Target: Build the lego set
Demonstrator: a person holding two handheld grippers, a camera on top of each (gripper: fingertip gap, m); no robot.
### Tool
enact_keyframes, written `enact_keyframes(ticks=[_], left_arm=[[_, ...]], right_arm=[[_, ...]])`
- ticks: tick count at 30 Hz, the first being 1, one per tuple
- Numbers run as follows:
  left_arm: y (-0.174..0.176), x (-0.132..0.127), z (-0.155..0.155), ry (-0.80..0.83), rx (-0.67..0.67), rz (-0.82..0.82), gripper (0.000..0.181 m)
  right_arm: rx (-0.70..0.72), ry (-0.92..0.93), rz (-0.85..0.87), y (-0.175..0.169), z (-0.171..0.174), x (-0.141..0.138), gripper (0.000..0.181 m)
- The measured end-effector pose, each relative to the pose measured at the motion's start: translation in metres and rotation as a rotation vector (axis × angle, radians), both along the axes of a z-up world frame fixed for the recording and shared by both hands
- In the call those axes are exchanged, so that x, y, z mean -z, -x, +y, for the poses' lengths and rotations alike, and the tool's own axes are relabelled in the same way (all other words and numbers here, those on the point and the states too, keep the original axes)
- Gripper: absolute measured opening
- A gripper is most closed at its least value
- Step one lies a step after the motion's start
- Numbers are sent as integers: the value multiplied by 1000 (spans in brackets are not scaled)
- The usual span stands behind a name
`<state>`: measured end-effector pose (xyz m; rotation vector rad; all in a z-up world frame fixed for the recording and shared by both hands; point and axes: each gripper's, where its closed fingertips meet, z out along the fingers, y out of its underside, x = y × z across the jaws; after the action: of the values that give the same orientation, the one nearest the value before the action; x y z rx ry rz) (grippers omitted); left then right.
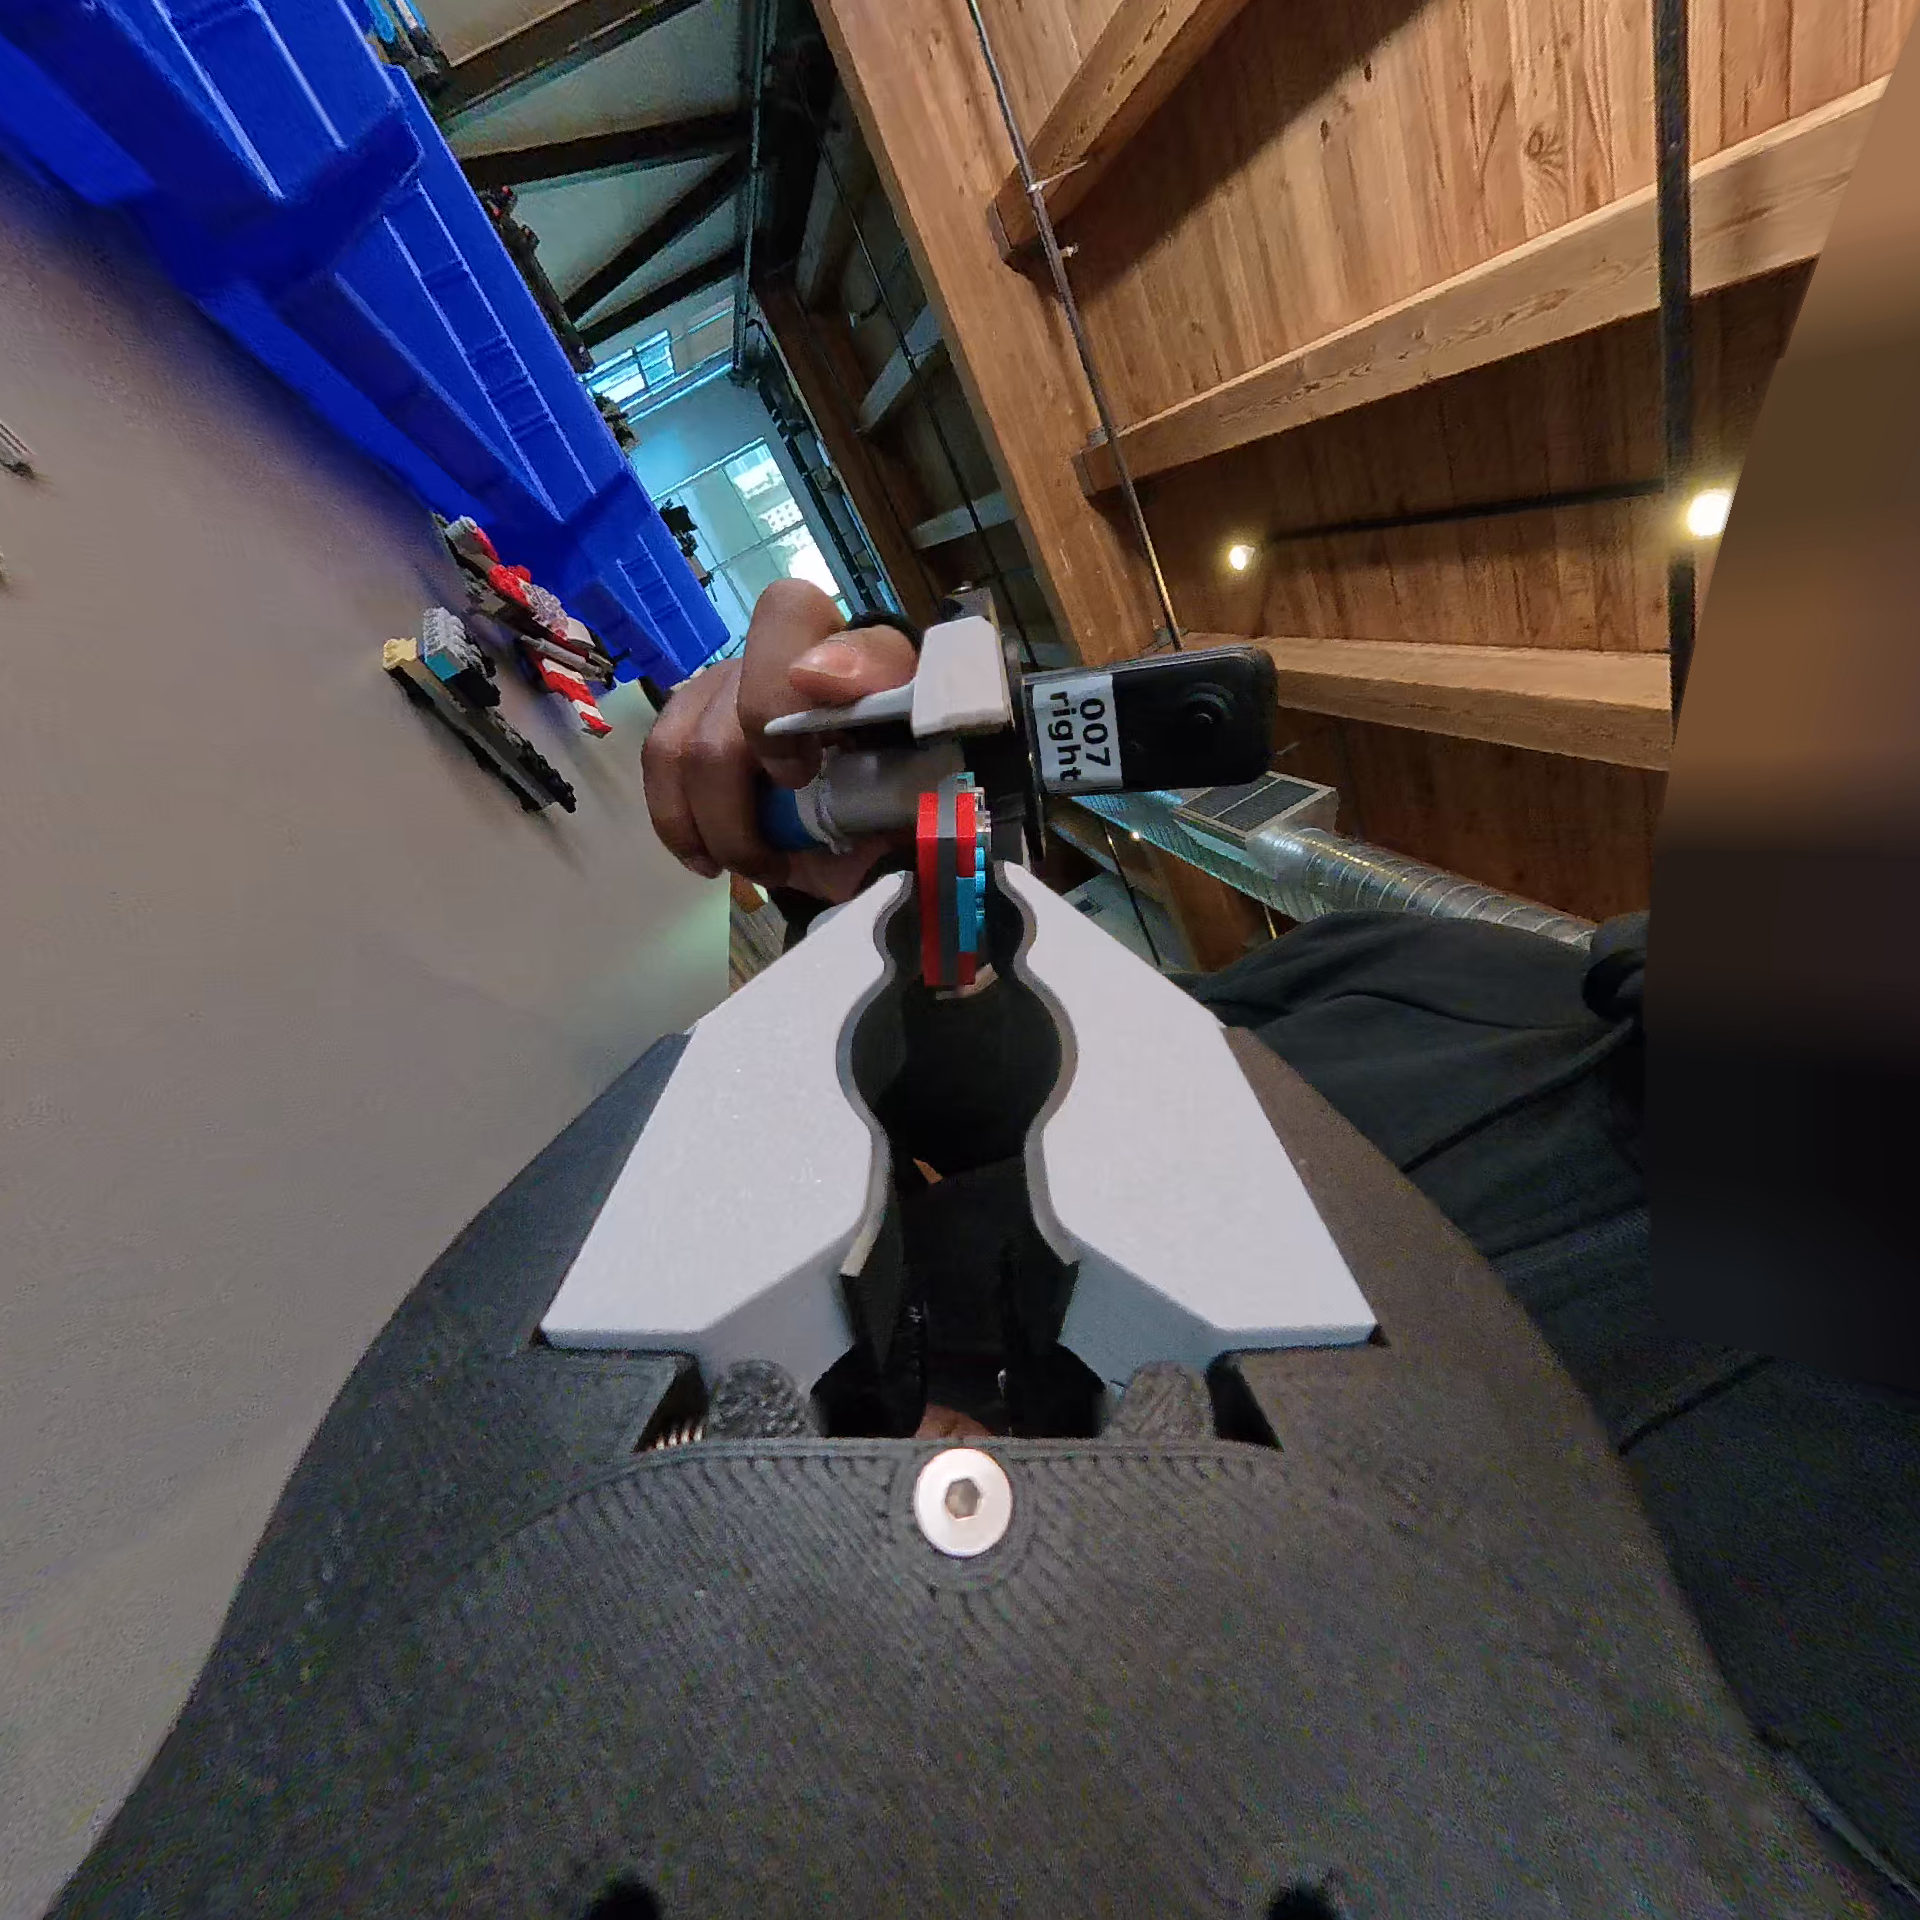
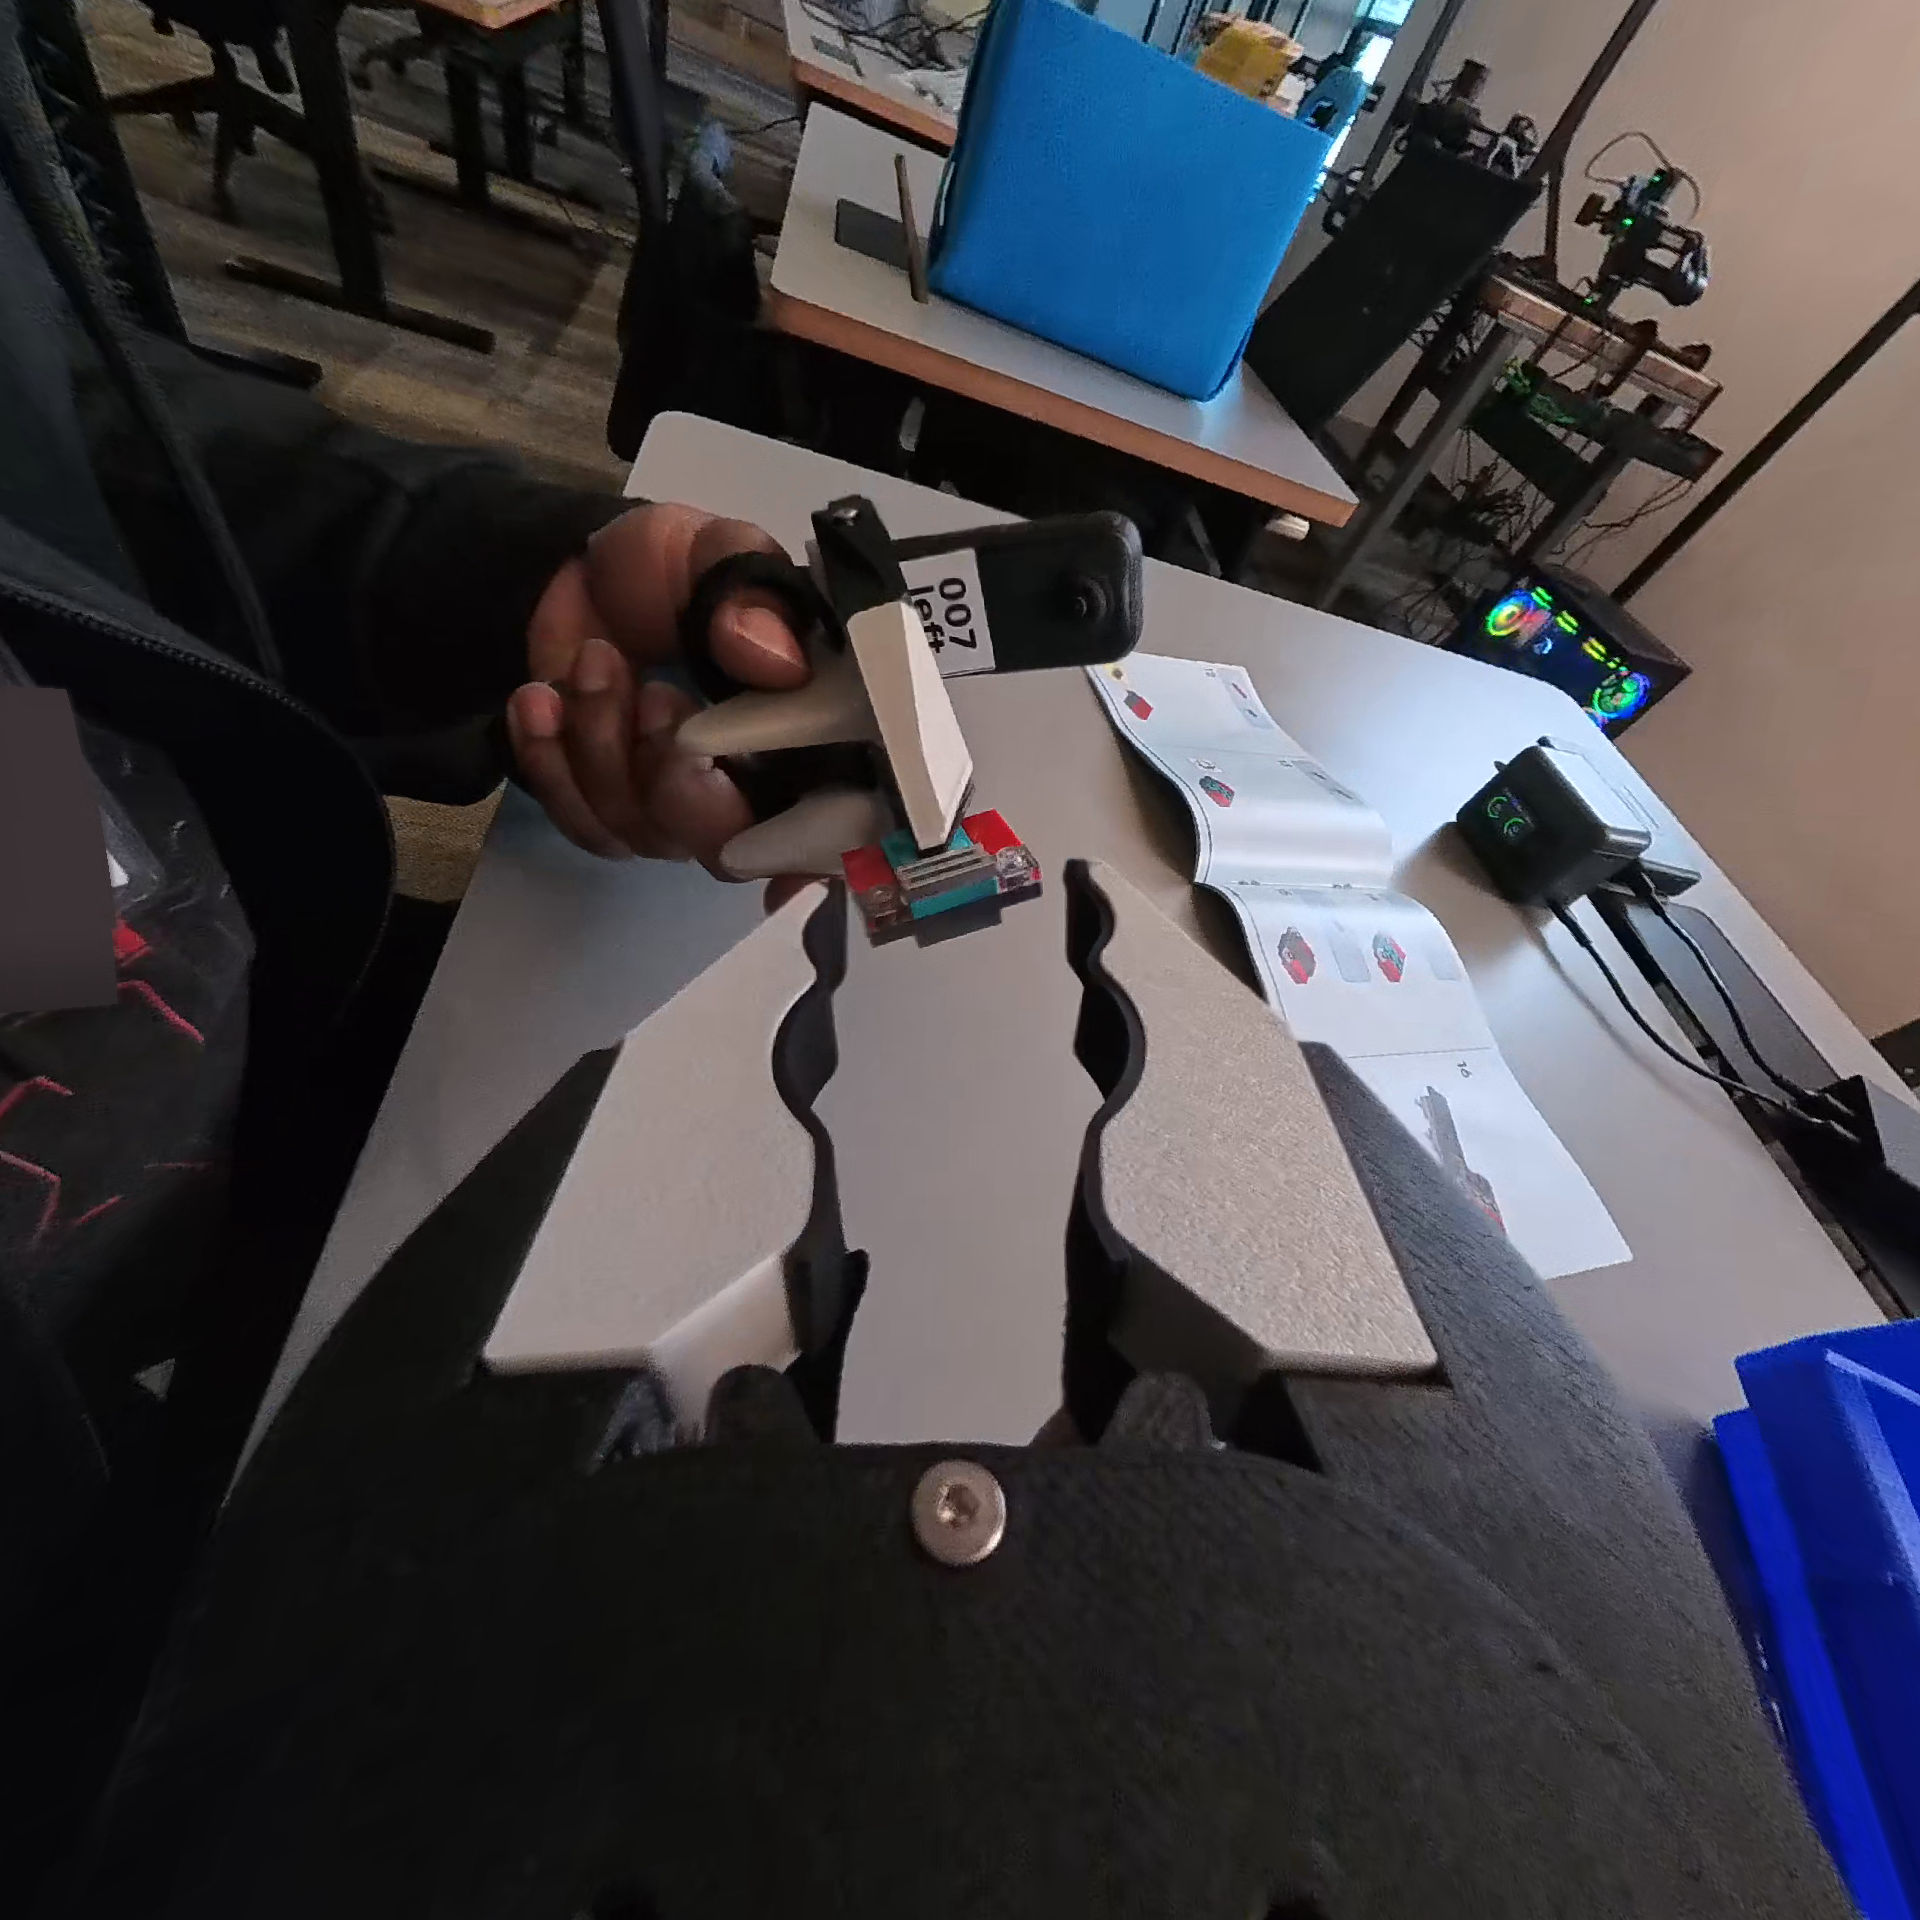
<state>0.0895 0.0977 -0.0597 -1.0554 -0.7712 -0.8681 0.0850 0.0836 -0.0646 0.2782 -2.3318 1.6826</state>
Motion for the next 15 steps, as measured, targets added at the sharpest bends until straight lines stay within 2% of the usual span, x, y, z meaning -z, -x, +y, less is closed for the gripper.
enact_keyframes(ticks=[4, 8, 11, 15], left_arm=[[3, -1, -1, -8, -16, 1, 12], [5, -9, -6, -11, -72, 100, 19], [10, -14, -17, 40, -195, 286, 35], [12, -16, -25, 203, -372, 599, 39]], right_arm=[[12, 18, -31, 2, -1, -1, 38], [60, 129, -141, 9, 2, -11, 37], [116, 192, -259, 17, 6, -16, 37], [106, 241, -379, 15, 9, -22, 37]])
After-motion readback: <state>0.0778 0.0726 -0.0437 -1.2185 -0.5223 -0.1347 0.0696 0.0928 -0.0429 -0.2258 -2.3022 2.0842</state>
